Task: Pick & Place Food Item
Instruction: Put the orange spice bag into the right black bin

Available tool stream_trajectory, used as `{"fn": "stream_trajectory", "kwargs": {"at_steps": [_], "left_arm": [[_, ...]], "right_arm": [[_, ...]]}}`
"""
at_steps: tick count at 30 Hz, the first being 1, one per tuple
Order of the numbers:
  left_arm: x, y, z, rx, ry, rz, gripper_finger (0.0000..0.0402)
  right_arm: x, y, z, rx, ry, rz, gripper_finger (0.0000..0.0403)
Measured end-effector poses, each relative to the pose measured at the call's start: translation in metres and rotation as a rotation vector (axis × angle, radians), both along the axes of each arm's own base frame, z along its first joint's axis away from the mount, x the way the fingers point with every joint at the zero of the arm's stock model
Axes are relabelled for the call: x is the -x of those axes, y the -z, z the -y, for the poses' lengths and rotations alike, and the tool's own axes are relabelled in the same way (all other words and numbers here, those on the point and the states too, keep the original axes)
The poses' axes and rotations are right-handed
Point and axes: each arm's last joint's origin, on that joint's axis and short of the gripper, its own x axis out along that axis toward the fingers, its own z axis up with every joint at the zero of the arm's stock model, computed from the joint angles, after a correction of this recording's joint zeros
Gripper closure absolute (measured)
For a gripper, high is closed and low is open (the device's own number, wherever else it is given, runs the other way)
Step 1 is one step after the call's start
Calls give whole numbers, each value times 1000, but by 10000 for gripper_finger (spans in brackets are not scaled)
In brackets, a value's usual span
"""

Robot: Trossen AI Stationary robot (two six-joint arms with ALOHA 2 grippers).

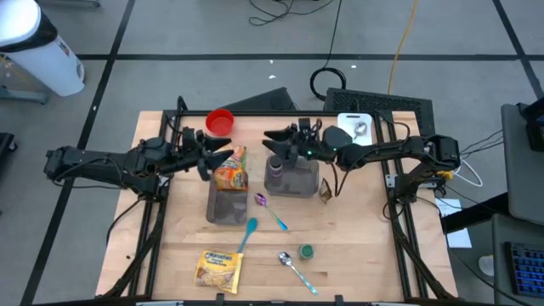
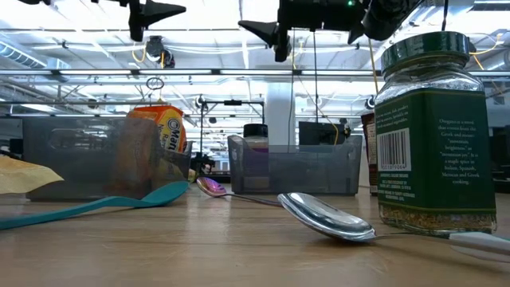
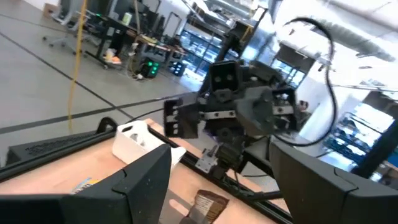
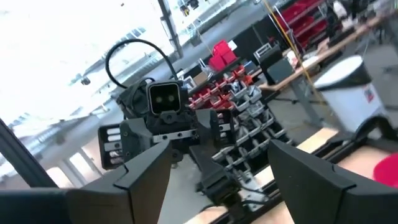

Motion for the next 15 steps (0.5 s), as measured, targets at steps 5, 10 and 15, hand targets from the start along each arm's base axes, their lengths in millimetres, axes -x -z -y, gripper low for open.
{"fn": "stream_trajectory", "kwargs": {"at_steps": [5,10,15], "left_arm": [[0,0,2,-4,55,1,124],[-1,0,2,17,86,2,124],[-1,0,3,18,105,2,124]], "right_arm": [[0,0,0,-61,-20,9,141],[0,0,0,-59,-19,9,140],[0,0,0,-61,-19,9,140]]}}
